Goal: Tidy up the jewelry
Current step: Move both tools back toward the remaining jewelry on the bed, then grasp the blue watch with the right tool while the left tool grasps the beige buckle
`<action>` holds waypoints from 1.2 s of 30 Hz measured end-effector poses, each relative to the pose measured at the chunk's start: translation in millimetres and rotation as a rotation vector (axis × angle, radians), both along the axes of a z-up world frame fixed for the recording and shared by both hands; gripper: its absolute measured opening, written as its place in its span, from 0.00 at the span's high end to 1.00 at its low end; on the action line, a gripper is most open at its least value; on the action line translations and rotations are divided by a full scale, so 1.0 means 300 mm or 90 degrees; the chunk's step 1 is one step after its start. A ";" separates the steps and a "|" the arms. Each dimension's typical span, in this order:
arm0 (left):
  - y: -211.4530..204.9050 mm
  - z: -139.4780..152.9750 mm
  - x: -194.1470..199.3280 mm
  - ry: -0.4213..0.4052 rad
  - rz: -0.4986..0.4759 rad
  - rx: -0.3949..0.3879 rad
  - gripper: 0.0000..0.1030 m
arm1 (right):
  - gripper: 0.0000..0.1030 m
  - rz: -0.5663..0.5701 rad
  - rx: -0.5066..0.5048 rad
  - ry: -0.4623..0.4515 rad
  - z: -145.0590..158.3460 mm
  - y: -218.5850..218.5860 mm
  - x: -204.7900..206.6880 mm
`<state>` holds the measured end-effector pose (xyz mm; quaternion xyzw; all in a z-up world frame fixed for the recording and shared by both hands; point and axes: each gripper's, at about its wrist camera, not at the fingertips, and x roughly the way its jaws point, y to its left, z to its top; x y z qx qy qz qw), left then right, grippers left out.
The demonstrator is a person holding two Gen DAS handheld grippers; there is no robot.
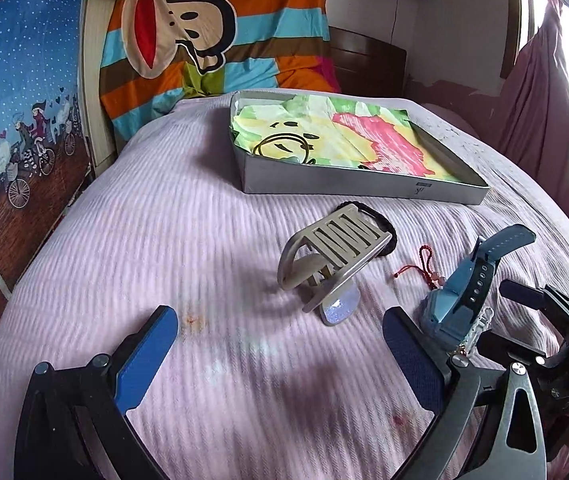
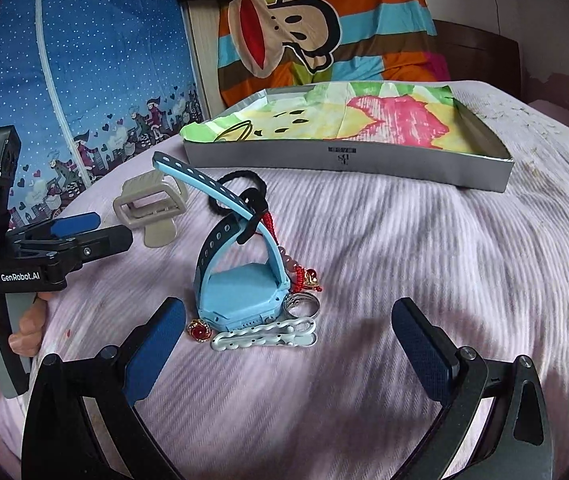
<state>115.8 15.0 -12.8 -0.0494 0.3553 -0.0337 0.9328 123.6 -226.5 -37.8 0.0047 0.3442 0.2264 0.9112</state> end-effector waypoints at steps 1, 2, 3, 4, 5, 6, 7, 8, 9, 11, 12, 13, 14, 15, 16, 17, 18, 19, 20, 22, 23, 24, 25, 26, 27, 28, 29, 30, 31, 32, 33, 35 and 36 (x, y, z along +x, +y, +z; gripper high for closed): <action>-0.003 0.001 0.006 0.000 -0.006 -0.001 0.00 | 0.02 0.004 0.003 0.003 -0.003 0.003 0.006; -0.006 0.000 0.011 0.000 -0.012 -0.003 0.00 | 0.02 0.008 0.004 0.004 -0.004 0.007 0.011; -0.008 0.001 0.014 -0.002 -0.016 -0.005 0.00 | 0.03 0.011 0.006 0.002 -0.003 0.011 0.015; -0.007 0.003 0.019 -0.003 -0.018 -0.008 0.04 | 0.05 0.015 0.009 -0.002 0.002 0.013 0.019; -0.006 0.005 0.022 -0.005 -0.020 -0.012 0.08 | 0.10 0.018 0.011 -0.006 0.007 0.018 0.024; -0.004 0.008 0.025 -0.007 -0.021 -0.016 0.10 | 0.16 0.022 0.013 -0.009 0.013 0.022 0.025; 0.000 0.010 0.029 -0.008 -0.021 -0.021 0.13 | 0.20 0.026 0.014 -0.012 0.018 0.028 0.028; 0.004 0.013 0.032 -0.010 -0.021 -0.027 0.16 | 0.26 0.030 0.015 -0.014 0.024 0.034 0.031; 0.009 0.017 0.035 -0.012 -0.022 -0.033 0.18 | 0.30 0.033 0.017 -0.017 0.029 0.035 0.031; 0.020 0.025 0.039 -0.020 -0.023 -0.044 0.23 | 0.36 0.043 0.025 -0.018 0.037 0.045 0.036; 0.021 0.029 0.041 -0.024 -0.024 -0.048 0.24 | 0.38 0.048 0.027 -0.019 0.041 0.049 0.037; 0.020 0.031 0.044 -0.027 -0.027 -0.051 0.25 | 0.39 0.050 0.030 -0.020 0.045 0.053 0.038; 0.019 0.033 0.047 -0.029 -0.031 -0.054 0.25 | 0.41 0.053 0.034 -0.022 0.049 0.056 0.039; 0.018 0.035 0.050 -0.032 -0.034 -0.056 0.25 | 0.44 0.056 0.036 -0.023 0.053 0.060 0.042; 0.015 0.037 0.051 -0.037 -0.039 -0.056 0.25 | 0.45 0.058 0.039 -0.024 0.055 0.062 0.045; 0.010 0.039 0.051 -0.041 -0.044 -0.056 0.27 | 0.48 0.060 0.041 -0.025 0.058 0.066 0.047; 0.005 0.041 0.053 -0.043 -0.050 -0.054 0.29 | 0.53 0.061 0.043 -0.026 0.059 0.067 0.049; -0.001 0.042 0.054 -0.044 -0.055 -0.052 0.34 | 0.56 0.061 0.045 -0.026 0.057 0.064 0.047; -0.004 0.042 0.057 -0.043 -0.059 -0.051 0.38 | 0.61 0.062 0.047 -0.026 0.058 0.066 0.049; -0.013 0.039 0.061 -0.040 -0.067 -0.049 0.47 | 0.66 0.062 0.049 -0.026 0.055 0.063 0.049; -0.017 0.039 0.062 -0.039 -0.072 -0.049 0.53 | 0.67 0.063 0.051 -0.026 0.056 0.063 0.049; -0.022 0.039 0.062 -0.040 -0.073 -0.046 0.54 | 0.70 0.064 0.053 -0.026 0.056 0.062 0.050; -0.024 0.040 0.060 -0.041 -0.075 -0.044 0.60 | 0.71 0.063 0.056 -0.025 0.057 0.060 0.049; -0.026 0.041 0.057 -0.042 -0.078 -0.043 0.67 | 0.75 0.064 0.060 -0.024 0.059 0.058 0.050; -0.030 0.042 0.056 -0.042 -0.081 -0.042 0.71 | 0.78 0.064 0.065 -0.023 0.061 0.055 0.051; -0.031 0.043 0.053 -0.043 -0.083 -0.040 0.73 | 0.79 0.066 0.070 -0.023 0.064 0.052 0.052; -0.035 0.044 0.052 -0.043 -0.081 -0.035 0.73 | 0.82 0.067 0.074 -0.023 0.067 0.051 0.053; -0.036 0.045 0.051 -0.042 -0.082 -0.032 0.73 | 0.83 0.068 0.078 -0.025 0.069 0.049 0.052; -0.039 0.046 0.049 -0.042 -0.083 -0.031 0.73 | 0.84 0.072 0.082 -0.027 0.074 0.049 0.053; -0.041 0.047 0.049 -0.042 -0.081 -0.027 0.73 | 0.85 0.074 0.086 -0.028 0.076 0.049 0.052; -0.042 0.050 0.047 -0.043 -0.079 -0.024 0.73 | 0.86 0.077 0.091 -0.029 0.082 0.048 0.052; -0.044 0.059 0.040 -0.049 -0.081 -0.027 0.74 | 0.87 0.080 0.111 -0.030 0.099 0.040 0.052; -0.045 0.066 0.035 -0.053 -0.080 -0.028 0.74 | 0.87 0.079 0.120 -0.033 0.109 0.034 0.051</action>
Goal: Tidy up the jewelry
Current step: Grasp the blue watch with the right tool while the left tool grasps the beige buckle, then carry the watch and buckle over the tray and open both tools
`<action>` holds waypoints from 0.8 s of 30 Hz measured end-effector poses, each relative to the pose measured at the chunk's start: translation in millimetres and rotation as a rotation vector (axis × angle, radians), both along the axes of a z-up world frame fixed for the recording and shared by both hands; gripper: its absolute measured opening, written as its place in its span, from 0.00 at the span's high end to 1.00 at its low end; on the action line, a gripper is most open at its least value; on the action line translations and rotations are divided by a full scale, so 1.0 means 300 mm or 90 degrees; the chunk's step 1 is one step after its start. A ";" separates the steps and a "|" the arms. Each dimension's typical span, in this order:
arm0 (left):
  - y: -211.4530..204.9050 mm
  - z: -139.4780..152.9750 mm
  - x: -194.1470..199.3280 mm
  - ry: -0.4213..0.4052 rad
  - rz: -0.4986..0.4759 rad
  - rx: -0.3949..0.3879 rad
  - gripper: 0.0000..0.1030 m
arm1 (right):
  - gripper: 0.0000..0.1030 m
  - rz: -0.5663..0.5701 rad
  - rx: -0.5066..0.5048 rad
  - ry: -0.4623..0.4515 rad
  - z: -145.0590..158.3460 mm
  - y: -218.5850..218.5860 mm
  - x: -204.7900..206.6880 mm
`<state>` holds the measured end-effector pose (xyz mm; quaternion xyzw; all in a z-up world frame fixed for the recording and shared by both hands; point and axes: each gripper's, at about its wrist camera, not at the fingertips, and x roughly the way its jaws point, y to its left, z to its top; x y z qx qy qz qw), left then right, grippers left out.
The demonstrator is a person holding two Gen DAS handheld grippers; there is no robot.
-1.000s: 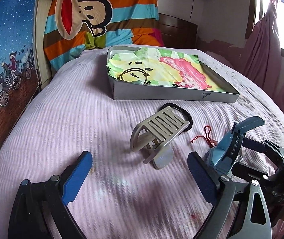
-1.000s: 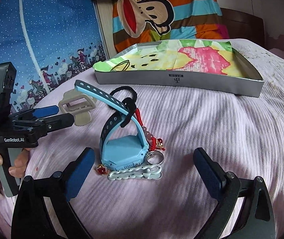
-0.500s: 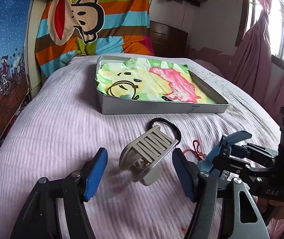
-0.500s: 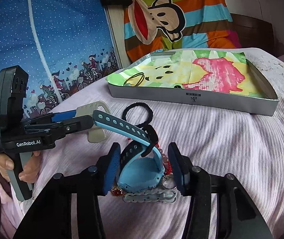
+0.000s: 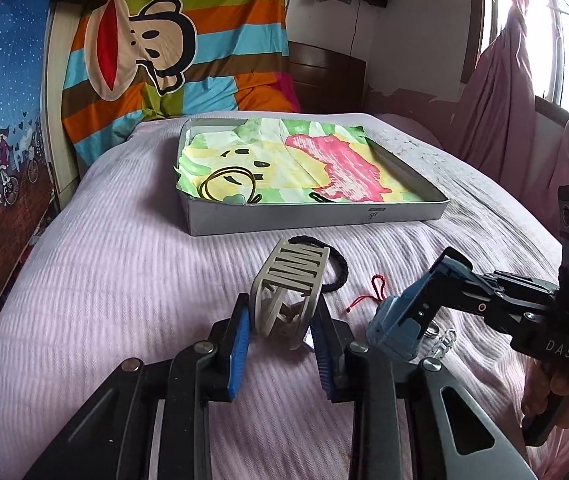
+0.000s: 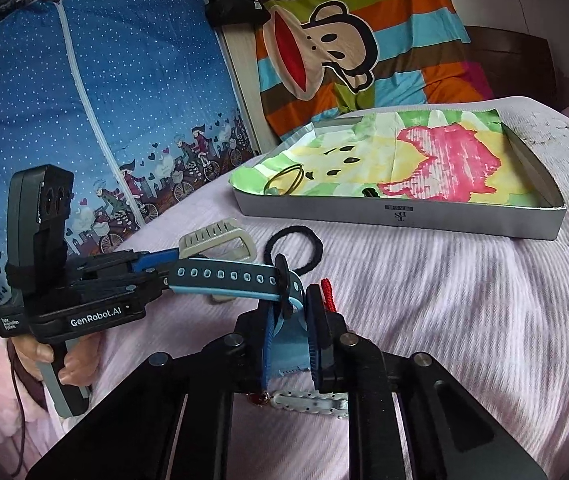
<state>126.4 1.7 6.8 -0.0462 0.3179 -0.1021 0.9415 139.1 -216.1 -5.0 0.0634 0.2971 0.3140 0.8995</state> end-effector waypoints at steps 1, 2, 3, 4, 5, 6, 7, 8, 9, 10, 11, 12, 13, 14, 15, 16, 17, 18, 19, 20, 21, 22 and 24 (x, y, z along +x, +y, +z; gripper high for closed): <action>0.000 0.006 -0.004 -0.003 0.000 -0.001 0.74 | 0.87 -0.001 0.009 -0.004 0.011 -0.004 -0.001; -0.001 0.011 -0.008 -0.006 0.000 -0.002 0.74 | 0.87 -0.001 0.014 -0.009 0.024 -0.007 -0.001; -0.003 0.017 -0.010 -0.008 0.002 -0.002 0.74 | 0.87 -0.002 0.017 -0.015 0.035 -0.009 0.000; -0.004 0.020 -0.013 -0.011 0.004 -0.002 0.74 | 0.87 -0.003 0.018 -0.021 0.047 -0.010 0.004; -0.004 0.025 -0.012 -0.012 0.005 -0.004 0.74 | 0.87 -0.005 0.019 -0.025 0.055 -0.011 0.009; -0.004 0.031 -0.010 -0.015 0.008 -0.008 0.74 | 0.87 -0.007 0.018 -0.029 0.064 -0.011 0.016; -0.005 0.036 -0.007 -0.016 0.010 -0.011 0.74 | 0.87 -0.009 0.015 -0.033 0.071 -0.010 0.026; -0.007 0.043 -0.003 -0.019 0.013 -0.013 0.74 | 0.87 -0.013 0.015 -0.038 0.083 -0.011 0.039; -0.006 0.052 0.002 -0.022 0.015 -0.017 0.74 | 0.87 -0.017 0.017 -0.043 0.094 -0.013 0.051; -0.008 0.060 0.008 -0.025 0.017 -0.022 0.74 | 0.87 -0.021 0.019 -0.048 0.107 -0.015 0.061; -0.008 0.071 0.016 -0.029 0.020 -0.027 0.74 | 0.87 -0.026 0.021 -0.055 0.120 -0.018 0.077; -0.008 0.082 0.027 -0.033 0.024 -0.031 0.74 | 0.87 -0.032 0.022 -0.061 0.133 -0.021 0.092; -0.008 0.095 0.039 -0.038 0.027 -0.037 0.74 | 0.87 -0.039 0.024 -0.065 0.145 -0.024 0.105; -0.008 0.108 0.052 -0.042 0.032 -0.041 0.74 | 0.87 -0.048 0.026 -0.067 0.154 -0.028 0.122; -0.008 0.119 0.066 -0.048 0.038 -0.046 0.74 | 0.87 -0.058 0.026 -0.070 0.164 -0.030 0.140; -0.010 0.130 0.083 -0.052 0.044 -0.050 0.74 | 0.87 -0.066 0.025 -0.072 0.172 -0.030 0.153; -0.011 0.139 0.102 -0.055 0.051 -0.052 0.74 | 0.87 -0.078 0.020 -0.074 0.178 -0.027 0.178; -0.012 0.146 0.120 -0.058 0.059 -0.056 0.74 | 0.87 -0.089 0.015 -0.075 0.183 -0.024 0.200; -0.012 0.153 0.141 -0.059 0.065 -0.061 0.74 | 0.87 -0.101 0.013 -0.073 0.186 -0.021 0.225; -0.013 0.157 0.162 -0.059 0.072 -0.066 0.74 | 0.87 -0.111 0.012 -0.071 0.188 -0.019 0.245; -0.013 0.162 0.184 -0.057 0.079 -0.071 0.74 | 0.87 -0.122 0.010 -0.069 0.187 -0.016 0.269; -0.017 0.161 0.200 -0.055 0.085 -0.074 0.74 | 0.87 -0.132 0.010 -0.066 0.185 -0.013 0.292; -0.019 0.162 0.238 -0.050 0.098 -0.077 0.74 | 0.87 -0.151 0.010 -0.062 0.182 -0.011 0.322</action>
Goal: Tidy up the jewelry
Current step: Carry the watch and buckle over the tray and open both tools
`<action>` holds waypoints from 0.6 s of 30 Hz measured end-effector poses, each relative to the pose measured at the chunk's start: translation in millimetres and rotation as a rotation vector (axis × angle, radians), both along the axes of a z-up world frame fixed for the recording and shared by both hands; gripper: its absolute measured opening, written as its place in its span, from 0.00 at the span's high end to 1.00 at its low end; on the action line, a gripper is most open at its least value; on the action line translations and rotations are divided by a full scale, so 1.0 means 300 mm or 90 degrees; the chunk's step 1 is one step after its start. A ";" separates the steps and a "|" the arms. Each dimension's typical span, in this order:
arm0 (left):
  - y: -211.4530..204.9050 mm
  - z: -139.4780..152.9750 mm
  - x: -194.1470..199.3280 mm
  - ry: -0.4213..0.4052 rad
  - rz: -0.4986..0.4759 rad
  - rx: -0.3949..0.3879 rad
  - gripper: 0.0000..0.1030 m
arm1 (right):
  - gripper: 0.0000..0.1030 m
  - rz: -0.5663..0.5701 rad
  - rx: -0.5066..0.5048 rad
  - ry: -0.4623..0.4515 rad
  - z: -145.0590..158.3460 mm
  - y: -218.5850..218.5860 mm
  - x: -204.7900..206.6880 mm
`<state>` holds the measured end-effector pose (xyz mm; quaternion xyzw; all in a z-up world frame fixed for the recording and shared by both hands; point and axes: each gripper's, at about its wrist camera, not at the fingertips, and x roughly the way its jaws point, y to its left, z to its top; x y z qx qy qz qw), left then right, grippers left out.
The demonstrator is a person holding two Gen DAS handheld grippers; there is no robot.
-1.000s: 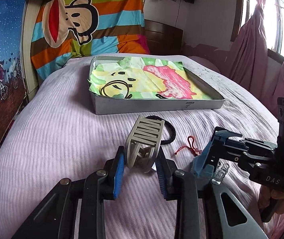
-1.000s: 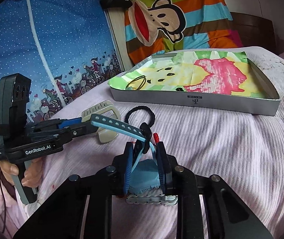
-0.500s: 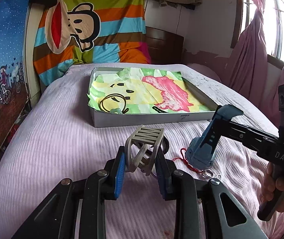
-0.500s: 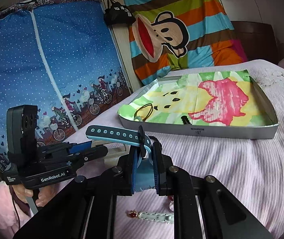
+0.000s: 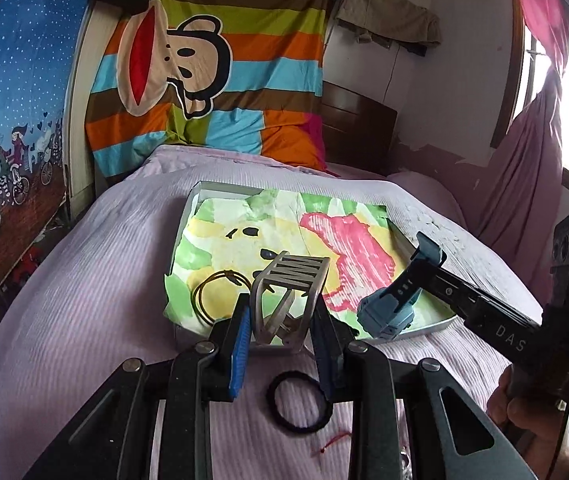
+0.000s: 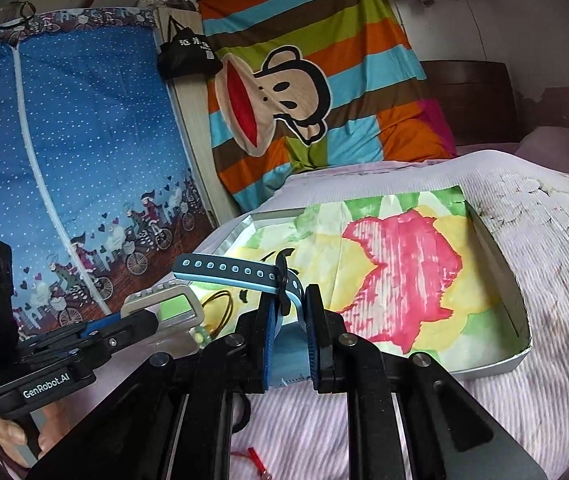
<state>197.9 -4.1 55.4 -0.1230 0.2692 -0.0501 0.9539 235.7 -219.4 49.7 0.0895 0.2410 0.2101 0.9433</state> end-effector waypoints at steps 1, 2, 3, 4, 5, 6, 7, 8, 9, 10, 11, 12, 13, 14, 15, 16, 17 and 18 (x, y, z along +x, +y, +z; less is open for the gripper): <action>0.002 -0.003 0.015 0.004 0.004 -0.005 0.74 | 0.87 -0.008 0.002 0.003 -0.004 0.001 0.017; 0.005 -0.009 0.033 0.008 0.006 -0.012 0.74 | 0.87 -0.013 0.003 0.006 -0.010 0.003 0.032; 0.006 -0.016 0.050 0.013 0.008 -0.019 0.74 | 0.87 -0.018 0.002 0.009 -0.016 0.003 0.044; 0.005 -0.023 0.065 0.018 0.008 -0.022 0.74 | 0.87 -0.023 -0.002 0.012 -0.023 0.007 0.057; 0.003 -0.031 0.078 0.021 0.009 -0.023 0.74 | 0.87 -0.026 -0.005 0.014 -0.031 0.008 0.065; -0.001 -0.039 0.087 0.024 0.006 -0.021 0.74 | 0.87 -0.030 -0.008 0.018 -0.039 0.012 0.074; -0.009 -0.048 0.097 0.028 0.004 -0.018 0.74 | 0.87 -0.032 -0.010 0.022 -0.049 0.015 0.083; -0.014 -0.058 0.105 0.032 0.001 -0.016 0.74 | 0.87 -0.035 -0.012 0.025 -0.058 0.013 0.087; -0.020 -0.070 0.112 0.038 -0.002 -0.015 0.74 | 0.87 -0.037 -0.014 0.029 -0.067 0.014 0.092; -0.026 -0.078 0.117 0.043 -0.003 -0.013 0.74 | 0.87 -0.038 -0.016 0.032 -0.075 0.012 0.099; -0.032 -0.086 0.123 0.047 -0.004 -0.011 0.74 | 0.87 -0.039 -0.017 0.035 -0.082 0.012 0.103; -0.035 -0.095 0.126 0.051 -0.003 -0.010 0.74 | 0.87 -0.040 -0.020 0.037 -0.088 0.012 0.105; -0.039 -0.101 0.129 0.054 -0.003 -0.010 0.74 | 0.87 -0.040 -0.022 0.038 -0.094 0.010 0.104; -0.041 -0.106 0.130 0.058 -0.003 -0.010 0.74 | 0.87 -0.039 -0.022 0.038 -0.099 0.005 0.106; -0.042 -0.110 0.130 0.059 -0.002 -0.010 0.74 | 0.86 -0.038 -0.021 0.039 -0.101 0.003 0.106; -0.042 -0.112 0.129 0.060 0.001 -0.011 0.74 | 0.85 -0.040 -0.019 0.040 -0.103 -0.002 0.106; -0.039 -0.115 0.129 0.064 0.004 -0.014 0.74 | 0.82 -0.039 -0.014 0.042 -0.106 -0.007 0.106; -0.034 -0.117 0.130 0.069 0.005 -0.022 0.74 | 0.81 -0.040 -0.009 0.043 -0.108 -0.012 0.104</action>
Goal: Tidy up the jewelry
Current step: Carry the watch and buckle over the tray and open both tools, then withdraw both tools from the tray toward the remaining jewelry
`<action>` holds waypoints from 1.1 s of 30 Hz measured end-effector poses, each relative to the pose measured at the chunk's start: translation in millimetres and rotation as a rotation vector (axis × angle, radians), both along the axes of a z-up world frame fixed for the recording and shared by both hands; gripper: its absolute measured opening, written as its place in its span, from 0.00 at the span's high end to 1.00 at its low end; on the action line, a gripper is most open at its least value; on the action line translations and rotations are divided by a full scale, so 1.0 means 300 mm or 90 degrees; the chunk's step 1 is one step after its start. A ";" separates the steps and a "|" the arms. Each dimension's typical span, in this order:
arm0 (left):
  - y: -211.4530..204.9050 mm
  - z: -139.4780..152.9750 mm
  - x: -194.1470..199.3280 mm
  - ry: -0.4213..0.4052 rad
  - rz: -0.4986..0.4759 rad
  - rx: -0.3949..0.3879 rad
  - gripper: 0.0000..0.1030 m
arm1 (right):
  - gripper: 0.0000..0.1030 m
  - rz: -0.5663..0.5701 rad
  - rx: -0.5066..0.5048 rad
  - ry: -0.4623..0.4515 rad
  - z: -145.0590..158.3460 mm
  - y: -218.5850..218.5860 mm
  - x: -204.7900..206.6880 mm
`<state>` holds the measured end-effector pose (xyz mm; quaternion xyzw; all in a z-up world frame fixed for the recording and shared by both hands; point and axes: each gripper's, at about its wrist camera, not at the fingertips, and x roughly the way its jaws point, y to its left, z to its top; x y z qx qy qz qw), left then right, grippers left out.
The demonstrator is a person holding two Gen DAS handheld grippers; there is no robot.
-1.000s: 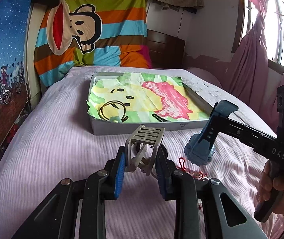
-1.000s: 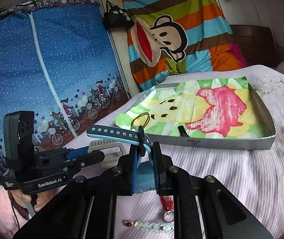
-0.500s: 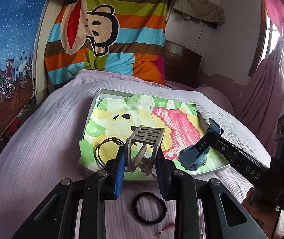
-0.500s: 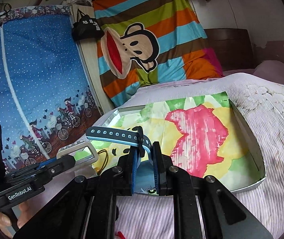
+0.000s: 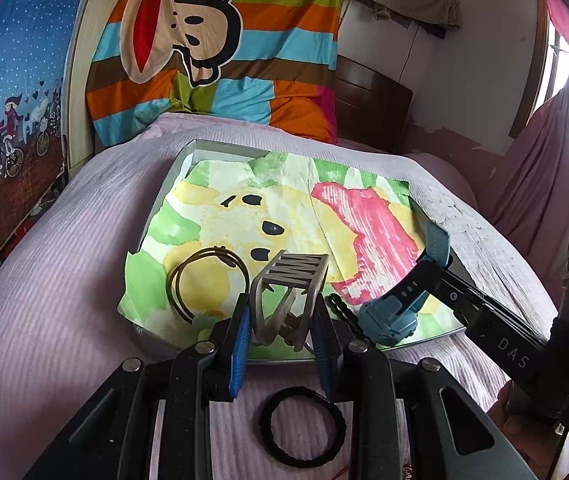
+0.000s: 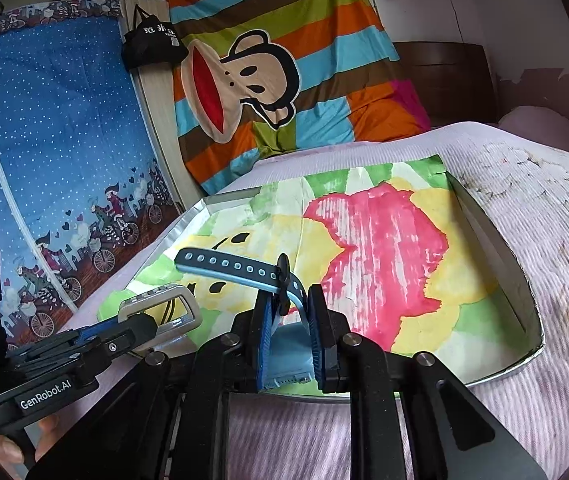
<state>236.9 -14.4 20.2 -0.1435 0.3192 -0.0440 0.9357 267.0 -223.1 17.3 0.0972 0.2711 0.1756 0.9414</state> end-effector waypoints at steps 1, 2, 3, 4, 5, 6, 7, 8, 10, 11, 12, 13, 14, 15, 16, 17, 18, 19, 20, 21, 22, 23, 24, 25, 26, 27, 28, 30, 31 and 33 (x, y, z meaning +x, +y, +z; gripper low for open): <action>0.007 -0.004 -0.001 0.004 0.002 -0.010 0.74 | 0.81 -0.003 0.001 0.001 0.000 -0.004 -0.003; 0.013 -0.008 -0.004 0.008 0.004 -0.018 0.74 | 0.81 -0.003 0.002 -0.001 -0.001 -0.009 -0.006; 0.019 -0.010 -0.008 0.008 0.009 -0.020 0.74 | 0.79 -0.003 0.002 -0.003 0.000 -0.011 -0.011; 0.022 -0.012 -0.013 0.006 0.011 -0.019 0.73 | 0.78 -0.004 -0.002 -0.006 0.000 -0.015 -0.016; 0.023 -0.013 -0.019 0.004 0.012 -0.015 0.72 | 0.74 -0.005 -0.005 -0.007 0.000 -0.019 -0.022; 0.024 -0.015 -0.027 0.003 0.012 -0.012 0.70 | 0.68 -0.003 -0.004 -0.009 -0.001 -0.023 -0.028; 0.023 -0.016 -0.036 0.001 0.013 -0.009 0.65 | 0.65 -0.004 -0.005 -0.011 -0.001 -0.027 -0.036; 0.023 -0.013 -0.046 -0.006 0.012 -0.006 0.59 | 0.61 -0.004 -0.005 -0.016 -0.001 -0.032 -0.046; 0.018 -0.003 -0.073 -0.023 0.022 0.010 0.47 | 0.58 -0.004 -0.003 -0.027 0.003 -0.044 -0.071; 0.017 0.004 -0.087 -0.031 0.027 0.018 0.43 | 0.54 -0.005 -0.002 -0.032 0.007 -0.049 -0.085; 0.016 0.009 -0.101 -0.040 0.029 0.024 0.42 | 0.49 -0.009 0.000 -0.040 0.010 -0.057 -0.105; 0.015 0.013 -0.117 -0.048 0.031 0.029 0.40 | 0.46 -0.012 0.003 -0.048 0.015 -0.065 -0.124; 0.014 0.018 -0.132 -0.054 0.034 0.035 0.35 | 0.40 -0.014 0.005 -0.057 0.020 -0.073 -0.145; 0.016 0.022 -0.148 -0.062 0.037 0.040 0.32 | 0.33 -0.018 0.006 -0.066 0.025 -0.080 -0.168; 0.017 0.025 -0.166 -0.070 0.042 0.045 0.23 | 0.27 -0.021 0.007 -0.073 0.030 -0.088 -0.191; 0.020 0.030 -0.185 -0.080 0.050 0.050 0.16 | 0.13 -0.024 0.008 -0.079 0.036 -0.096 -0.212; 0.025 0.034 -0.203 -0.091 0.056 0.053 0.13 | 0.03 -0.028 0.005 -0.086 0.041 -0.103 -0.235; 0.028 0.036 -0.223 -0.099 0.060 0.056 0.07 | 0.01 -0.031 0.001 -0.094 0.045 -0.110 -0.257; 0.032 0.038 -0.237 -0.105 0.065 0.057 0.02 | 0.01 -0.032 -0.005 -0.099 0.048 -0.115 -0.278; 0.037 0.038 -0.254 -0.110 0.070 0.057 0.01 | 0.01 -0.031 -0.008 -0.101 0.051 -0.121 -0.294; 0.042 0.040 -0.270 -0.118 0.073 0.054 0.00 | 0.01 -0.030 -0.011 -0.102 0.053 -0.125 -0.314; 0.046 0.040 -0.284 -0.123 0.074 0.051 0.00 | 0.01 -0.028 -0.015 -0.107 0.053 -0.128 -0.331; 0.048 0.039 -0.297 -0.126 0.076 0.049 0.00 | 0.01 -0.027 -0.018 -0.110 0.053 -0.130 -0.348; 0.049 0.036 -0.307 -0.128 0.078 0.048 0.00 | 0.01 -0.029 -0.021 -0.114 0.054 -0.133 -0.365; 0.049 0.035 -0.319 -0.130 0.079 0.048 0.00 | 0.01 -0.030 -0.022 -0.119 0.056 -0.139 -0.383; 0.047 0.034 -0.330 -0.132 0.080 0.049 0.00 | 0.01 -0.029 -0.023 -0.122 0.057 -0.141 -0.398; 0.046 0.034 -0.341 -0.134 0.081 0.051 0.00 | 0.01 -0.029 -0.022 -0.124 0.057 -0.145 -0.414; 0.045 0.035 -0.362 -0.140 0.080 0.055 0.00 | 0.01 -0.025 -0.025 -0.127 0.056 -0.150 -0.438; 0.044 0.036 -0.372 -0.143 0.078 0.056 0.00 | 0.01 -0.022 -0.028 -0.126 0.054 -0.149 -0.449; 0.040 0.036 -0.393 -0.146 0.075 0.058 0.00 | 0.01 -0.016 -0.038 -0.125 0.050 -0.146 -0.469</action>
